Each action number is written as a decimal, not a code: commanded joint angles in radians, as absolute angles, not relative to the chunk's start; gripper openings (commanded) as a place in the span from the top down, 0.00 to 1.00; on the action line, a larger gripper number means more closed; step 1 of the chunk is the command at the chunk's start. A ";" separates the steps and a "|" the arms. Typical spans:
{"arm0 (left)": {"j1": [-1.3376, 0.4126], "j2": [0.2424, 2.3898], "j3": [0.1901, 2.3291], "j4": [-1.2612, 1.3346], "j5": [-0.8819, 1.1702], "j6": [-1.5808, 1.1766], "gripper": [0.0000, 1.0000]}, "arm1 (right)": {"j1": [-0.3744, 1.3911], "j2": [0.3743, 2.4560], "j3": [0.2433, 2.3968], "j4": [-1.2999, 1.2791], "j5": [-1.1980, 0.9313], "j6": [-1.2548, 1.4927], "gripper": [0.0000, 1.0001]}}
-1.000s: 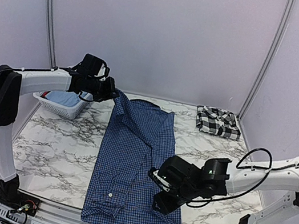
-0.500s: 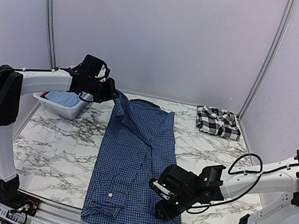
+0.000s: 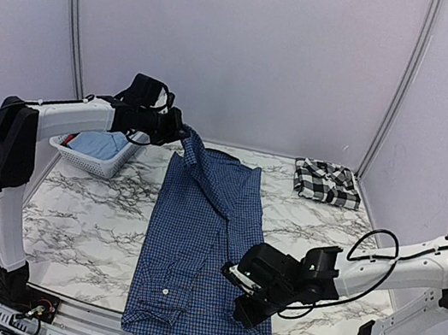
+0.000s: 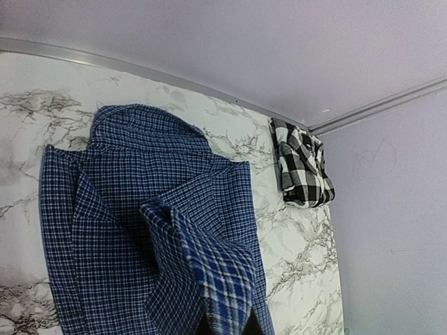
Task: Fold and stack the long sleeve shirts
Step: Smooth out the rectangle-folded shirt at the center of the board, then place the rectangle-folded shirt in the left sleeve, then adjust the sleeve of the rectangle-folded shirt.
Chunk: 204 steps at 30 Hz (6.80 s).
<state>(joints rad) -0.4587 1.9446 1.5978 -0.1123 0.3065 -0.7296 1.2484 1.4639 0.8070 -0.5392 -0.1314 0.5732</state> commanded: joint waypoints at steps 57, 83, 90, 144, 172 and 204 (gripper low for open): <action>-0.353 1.995 1.824 -0.201 0.234 -0.620 1.00 | 1.302 1.521 0.866 -0.320 -0.264 0.577 1.00; -0.357 2.036 1.833 -0.199 0.329 -0.610 1.00 | 1.302 1.585 0.905 -0.283 -0.273 0.566 0.83; -0.409 2.038 1.807 -0.199 0.465 -0.509 1.00 | 1.285 1.516 0.977 -0.363 -0.169 0.553 0.45; -0.823 2.104 1.644 -0.376 0.097 -0.268 0.60 | 0.766 1.310 0.826 -0.350 0.064 0.544 0.35; -0.850 1.993 1.344 -0.170 0.290 -0.677 0.58 | 0.765 1.580 0.904 -0.161 -0.142 0.577 0.57; -0.903 1.795 1.328 -0.256 0.356 -0.726 1.00 | 0.785 1.540 0.907 -0.213 -0.144 0.572 1.00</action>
<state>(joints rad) -0.8845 1.8580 1.3174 -0.1959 0.3313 -0.7372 0.7750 1.5738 0.8745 -0.1925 -0.1486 0.5755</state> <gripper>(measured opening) 0.007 0.002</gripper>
